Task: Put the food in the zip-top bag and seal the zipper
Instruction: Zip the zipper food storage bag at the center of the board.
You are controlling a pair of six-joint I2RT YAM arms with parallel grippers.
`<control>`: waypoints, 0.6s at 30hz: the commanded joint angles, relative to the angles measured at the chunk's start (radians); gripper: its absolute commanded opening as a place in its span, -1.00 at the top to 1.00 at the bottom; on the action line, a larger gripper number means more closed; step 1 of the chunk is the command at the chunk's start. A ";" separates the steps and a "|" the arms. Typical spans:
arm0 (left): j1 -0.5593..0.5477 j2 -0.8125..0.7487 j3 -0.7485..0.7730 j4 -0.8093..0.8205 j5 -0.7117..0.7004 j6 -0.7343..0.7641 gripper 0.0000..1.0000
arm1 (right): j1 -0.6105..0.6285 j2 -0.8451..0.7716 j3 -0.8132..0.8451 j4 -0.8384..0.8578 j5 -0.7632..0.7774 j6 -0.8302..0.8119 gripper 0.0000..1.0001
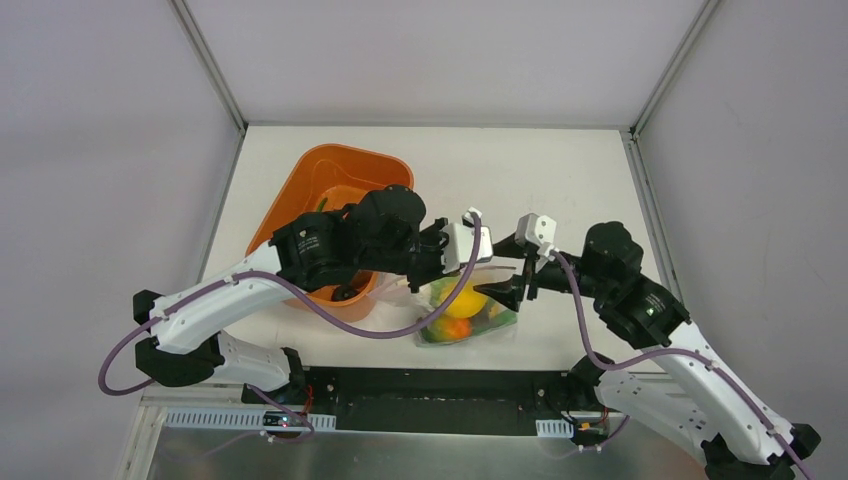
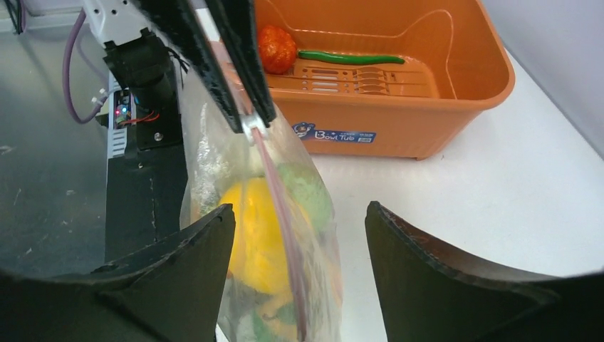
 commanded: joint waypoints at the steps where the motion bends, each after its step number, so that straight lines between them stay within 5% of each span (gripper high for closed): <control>1: 0.006 -0.015 0.018 0.030 0.033 0.010 1.00 | -0.003 0.005 0.070 -0.064 -0.106 -0.129 -0.38; 14: 0.008 -0.028 -0.010 0.036 0.036 0.011 1.00 | -0.002 0.035 -0.025 0.198 -0.193 -0.004 0.30; 18: 0.007 -0.037 -0.023 0.041 0.028 0.013 1.00 | -0.003 0.043 -0.023 0.201 -0.195 0.000 0.68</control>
